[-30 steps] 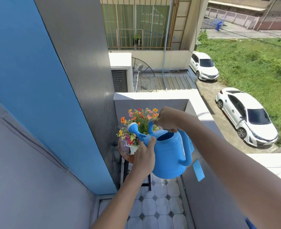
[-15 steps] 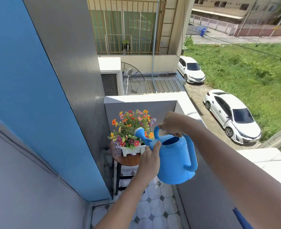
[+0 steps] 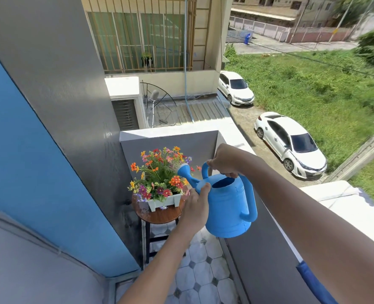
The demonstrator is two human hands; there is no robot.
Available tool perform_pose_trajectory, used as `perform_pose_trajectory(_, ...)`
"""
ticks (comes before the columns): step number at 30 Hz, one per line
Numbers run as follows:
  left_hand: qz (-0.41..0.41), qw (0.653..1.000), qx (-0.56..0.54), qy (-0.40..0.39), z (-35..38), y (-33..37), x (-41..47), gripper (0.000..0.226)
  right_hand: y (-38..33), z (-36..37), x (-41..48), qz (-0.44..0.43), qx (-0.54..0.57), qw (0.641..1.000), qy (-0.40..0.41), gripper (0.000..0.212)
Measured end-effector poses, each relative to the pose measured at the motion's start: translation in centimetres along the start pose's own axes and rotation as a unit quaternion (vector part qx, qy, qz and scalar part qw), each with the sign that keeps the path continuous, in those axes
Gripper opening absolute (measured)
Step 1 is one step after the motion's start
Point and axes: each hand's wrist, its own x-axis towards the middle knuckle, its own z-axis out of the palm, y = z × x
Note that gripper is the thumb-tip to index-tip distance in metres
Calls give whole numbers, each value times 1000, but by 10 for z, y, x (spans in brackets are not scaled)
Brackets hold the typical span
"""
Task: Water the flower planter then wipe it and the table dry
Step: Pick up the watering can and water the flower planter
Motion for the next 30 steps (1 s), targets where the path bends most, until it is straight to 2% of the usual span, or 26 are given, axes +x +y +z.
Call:
perform_pose_trajectory(7,1,1000,-6,-8,5,8,17,67,6,-9,17,7,-10,1000,3,40)
perform_pose_trajectory(10,2,1000,-3,-15,12,5,33,77,10,-13,20,11,-10,1000,3,32)
perform_pose_trajectory(12,-2,1000,-3,-23,20,-3,47,85,14,-17,24,9,9,1000,12,34)
perform_pose_trajectory(16,-2,1000,9,-26,23,0,56,85,17,-21,32,12,8,1000,9,37)
perform_pose_trajectory(21,8,1000,10,-15,9,10,56,57,10,-25,38,-6,7,1000,17,39)
perform_pose_trajectory(30,15,1000,1,25,-20,3,56,50,-22,-15,40,-24,9,1000,13,46)
